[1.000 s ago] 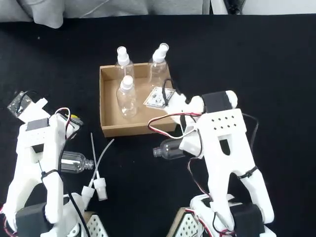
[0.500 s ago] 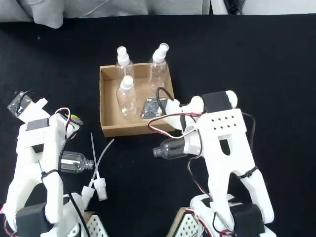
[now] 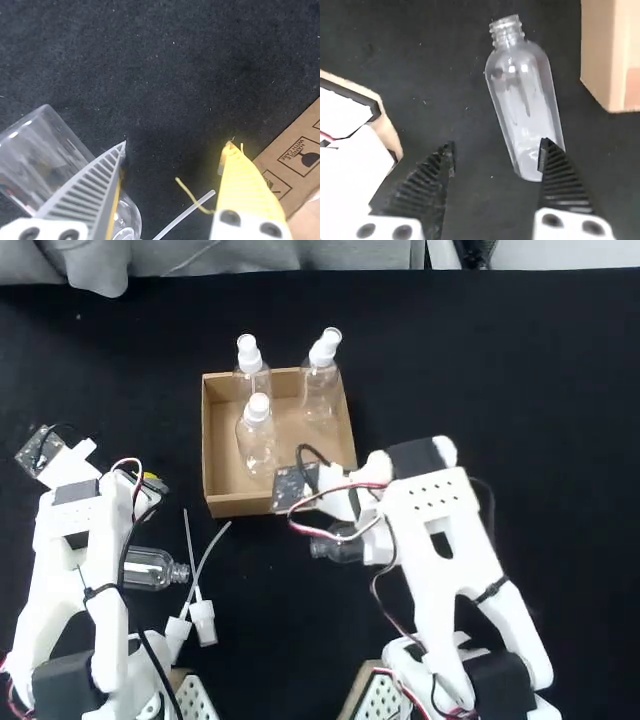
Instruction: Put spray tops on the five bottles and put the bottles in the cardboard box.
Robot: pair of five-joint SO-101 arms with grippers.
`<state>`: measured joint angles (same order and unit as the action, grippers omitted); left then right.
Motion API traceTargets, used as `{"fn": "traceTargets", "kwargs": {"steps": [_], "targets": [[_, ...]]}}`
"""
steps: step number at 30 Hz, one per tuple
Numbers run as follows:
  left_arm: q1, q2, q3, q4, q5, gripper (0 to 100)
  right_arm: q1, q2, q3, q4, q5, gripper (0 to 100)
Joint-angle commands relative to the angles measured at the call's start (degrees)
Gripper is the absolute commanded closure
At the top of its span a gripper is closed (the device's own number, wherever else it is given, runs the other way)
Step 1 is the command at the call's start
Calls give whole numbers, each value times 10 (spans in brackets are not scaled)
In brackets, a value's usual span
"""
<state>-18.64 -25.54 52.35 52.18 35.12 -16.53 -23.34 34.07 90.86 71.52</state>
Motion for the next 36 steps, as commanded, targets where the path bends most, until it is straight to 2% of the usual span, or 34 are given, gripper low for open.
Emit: {"fn": "traceTargets", "kwargs": {"steps": [1,18,28,36], "targets": [[-2,-2,-7,-8,3,726,-25,-22,15,-40,13,786],[-1,-2,-7,-8,2,726,-37,-22,167,-247,20,786],[-1,-2,-7,-8,2,726,-37,-22,235,-322,19,789],[-1,-2,-7,-8,2,726,-36,-22,249,-356,-33,790]]}}
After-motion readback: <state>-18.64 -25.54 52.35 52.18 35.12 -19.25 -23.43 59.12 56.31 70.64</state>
